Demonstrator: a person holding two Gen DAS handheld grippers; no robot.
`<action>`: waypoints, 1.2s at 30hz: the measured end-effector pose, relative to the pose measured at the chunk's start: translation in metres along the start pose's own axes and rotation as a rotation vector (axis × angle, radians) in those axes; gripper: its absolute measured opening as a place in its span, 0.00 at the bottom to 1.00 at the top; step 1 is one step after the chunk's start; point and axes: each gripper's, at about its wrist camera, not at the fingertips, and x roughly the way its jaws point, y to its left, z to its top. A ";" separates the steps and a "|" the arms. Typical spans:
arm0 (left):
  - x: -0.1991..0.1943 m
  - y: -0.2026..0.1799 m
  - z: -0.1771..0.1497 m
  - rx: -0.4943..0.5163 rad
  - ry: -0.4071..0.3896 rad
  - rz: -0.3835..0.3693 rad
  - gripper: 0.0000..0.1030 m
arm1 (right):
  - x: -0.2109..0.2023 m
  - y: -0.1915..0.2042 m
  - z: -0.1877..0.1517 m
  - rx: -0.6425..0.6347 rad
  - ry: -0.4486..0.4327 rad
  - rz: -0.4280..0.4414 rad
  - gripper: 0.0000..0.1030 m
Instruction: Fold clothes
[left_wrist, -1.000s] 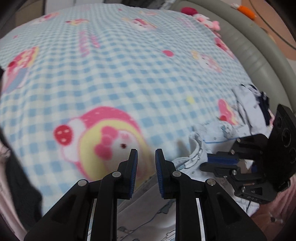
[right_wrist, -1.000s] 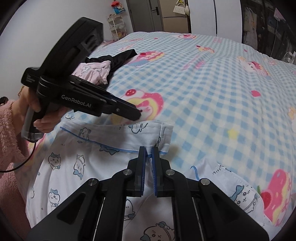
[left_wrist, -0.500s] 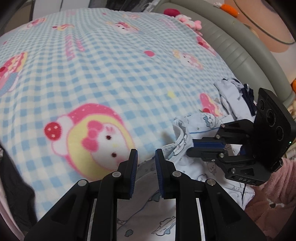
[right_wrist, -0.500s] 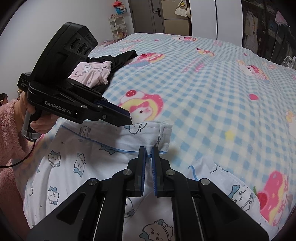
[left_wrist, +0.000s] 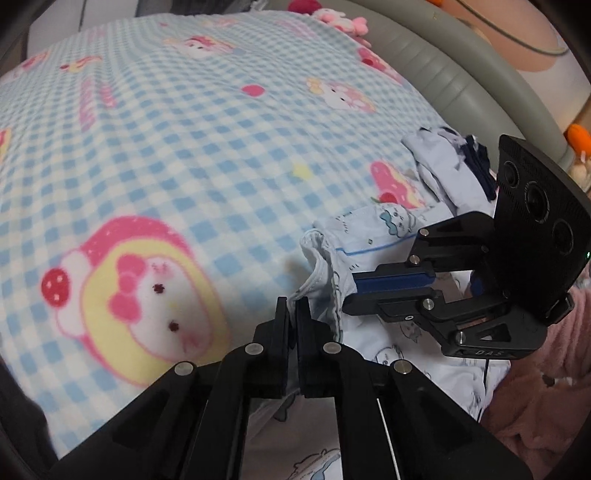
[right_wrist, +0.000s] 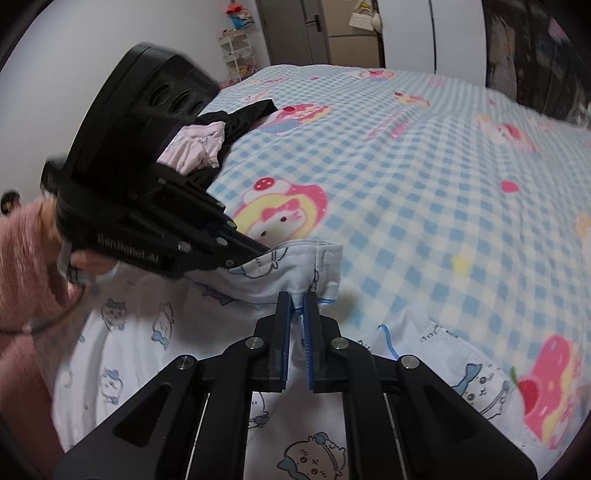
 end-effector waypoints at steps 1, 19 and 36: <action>0.000 0.002 -0.001 -0.015 -0.007 0.017 0.02 | 0.000 -0.002 0.000 0.015 -0.001 0.000 0.05; -0.009 0.035 -0.005 -0.230 0.005 0.166 0.20 | 0.021 -0.051 0.007 0.216 0.093 -0.155 0.01; -0.117 0.069 -0.151 -0.664 -0.330 0.306 0.33 | 0.046 -0.054 0.020 0.281 0.138 0.064 0.18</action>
